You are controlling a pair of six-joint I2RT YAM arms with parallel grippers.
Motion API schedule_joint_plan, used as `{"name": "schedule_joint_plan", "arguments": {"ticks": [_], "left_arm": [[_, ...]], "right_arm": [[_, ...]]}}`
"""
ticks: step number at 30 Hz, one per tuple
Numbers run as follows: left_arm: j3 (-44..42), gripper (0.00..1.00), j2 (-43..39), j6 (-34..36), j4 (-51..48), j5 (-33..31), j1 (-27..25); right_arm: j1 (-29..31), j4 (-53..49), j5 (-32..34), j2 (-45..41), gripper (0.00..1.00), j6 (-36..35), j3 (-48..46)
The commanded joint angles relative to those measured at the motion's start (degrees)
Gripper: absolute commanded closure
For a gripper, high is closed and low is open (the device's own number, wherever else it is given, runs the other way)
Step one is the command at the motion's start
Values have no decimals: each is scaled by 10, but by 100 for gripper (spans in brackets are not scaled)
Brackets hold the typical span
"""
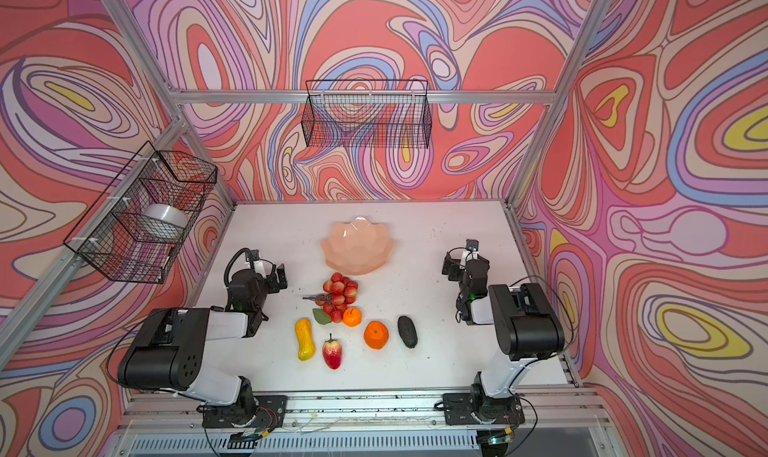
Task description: Place and organize the fake fruits in the fruit bowl
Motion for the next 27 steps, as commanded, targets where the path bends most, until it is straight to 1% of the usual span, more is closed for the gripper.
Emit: {"name": "schedule_joint_plan", "arguments": {"ticks": [1, 10, 11, 13, 14, 15, 16, 17, 18, 19, 20, 21, 22, 23, 25, 27], "left_arm": [[9, 0, 7, 6, 1, 5, -2], [-1, 0, -1, 8, 15, 19, 0], [-4, 0, -6, 11, 17, 22, 0], [0, 0, -33, 13, -13, 23, 0], [11, 0, -62, 10, -65, 19, 0], [34, 0, -98, 1, -149, 16, 0], [63, 0, -130, -19, -230, 5, 0], [107, 0, -165, -61, -321, -5, 0], [137, 0, -199, -97, -393, -11, -1], [155, 0, -229, -137, -442, -21, -1], [174, 0, -266, -189, -487, -44, -1], [182, 0, -301, -225, -523, -58, 0], [181, 0, -329, -217, -532, -46, 0], [173, 0, -357, -200, -531, -13, 0], [166, 2, -391, -198, -539, 16, 0], [176, 4, -405, -201, -574, 31, 0]], "right_arm": [[-3, -7, -5, 5, 2, 0, 10], [-4, -5, -6, 2, 2, -3, 9], [-4, -29, -13, -7, 2, -7, 18], [-4, -123, -19, -50, 1, -11, 52], [-4, -168, 3, -68, 2, -5, 70], [-4, -212, 26, -93, 2, 10, 87], [-4, -246, 41, -114, 2, 47, 101], [-4, -274, 53, -143, 2, 103, 111], [-4, -313, 58, -169, 2, 177, 126], [-5, -350, 37, -186, 1, 230, 140], [-4, -379, -9, -197, 2, 211, 158], [-5, -399, -35, -200, 2, 184, 168], [-5, -401, -49, -195, 2, 175, 167], [-6, -411, -61, -189, 2, 160, 171], [-6, -486, -103, -186, 7, 151, 206], [1, -588, -141, -181, 10, 170, 250]]}}
